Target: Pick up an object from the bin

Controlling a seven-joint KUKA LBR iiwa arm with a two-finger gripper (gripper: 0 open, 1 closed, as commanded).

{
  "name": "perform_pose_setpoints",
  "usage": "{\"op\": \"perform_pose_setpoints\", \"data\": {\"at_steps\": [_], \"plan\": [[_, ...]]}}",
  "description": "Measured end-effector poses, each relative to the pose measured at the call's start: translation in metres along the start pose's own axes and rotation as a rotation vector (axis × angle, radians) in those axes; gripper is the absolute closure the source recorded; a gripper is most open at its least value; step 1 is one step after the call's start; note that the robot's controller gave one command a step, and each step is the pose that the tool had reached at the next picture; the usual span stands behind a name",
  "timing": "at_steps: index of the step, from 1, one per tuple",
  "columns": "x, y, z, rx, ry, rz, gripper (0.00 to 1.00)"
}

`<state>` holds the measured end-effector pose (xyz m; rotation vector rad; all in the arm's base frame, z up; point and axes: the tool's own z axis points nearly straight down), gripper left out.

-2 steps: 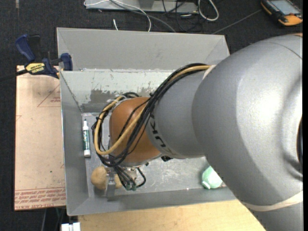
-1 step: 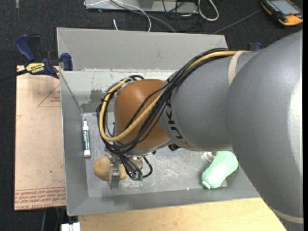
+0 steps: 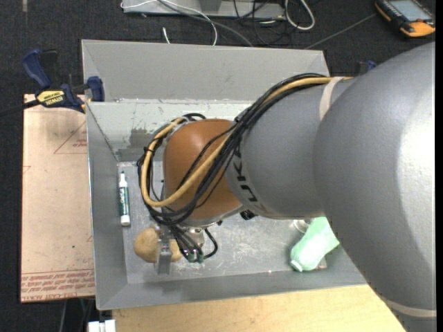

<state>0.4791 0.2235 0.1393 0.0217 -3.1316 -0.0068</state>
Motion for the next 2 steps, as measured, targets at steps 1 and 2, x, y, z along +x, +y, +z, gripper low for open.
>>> {"op": "perform_pose_setpoints", "data": {"at_steps": [1,2], "plan": [[0.001,-0.001,0.004,0.001,0.004,0.000,1.00],[0.001,0.000,-0.007,0.000,0.003,0.000,1.00]]}}
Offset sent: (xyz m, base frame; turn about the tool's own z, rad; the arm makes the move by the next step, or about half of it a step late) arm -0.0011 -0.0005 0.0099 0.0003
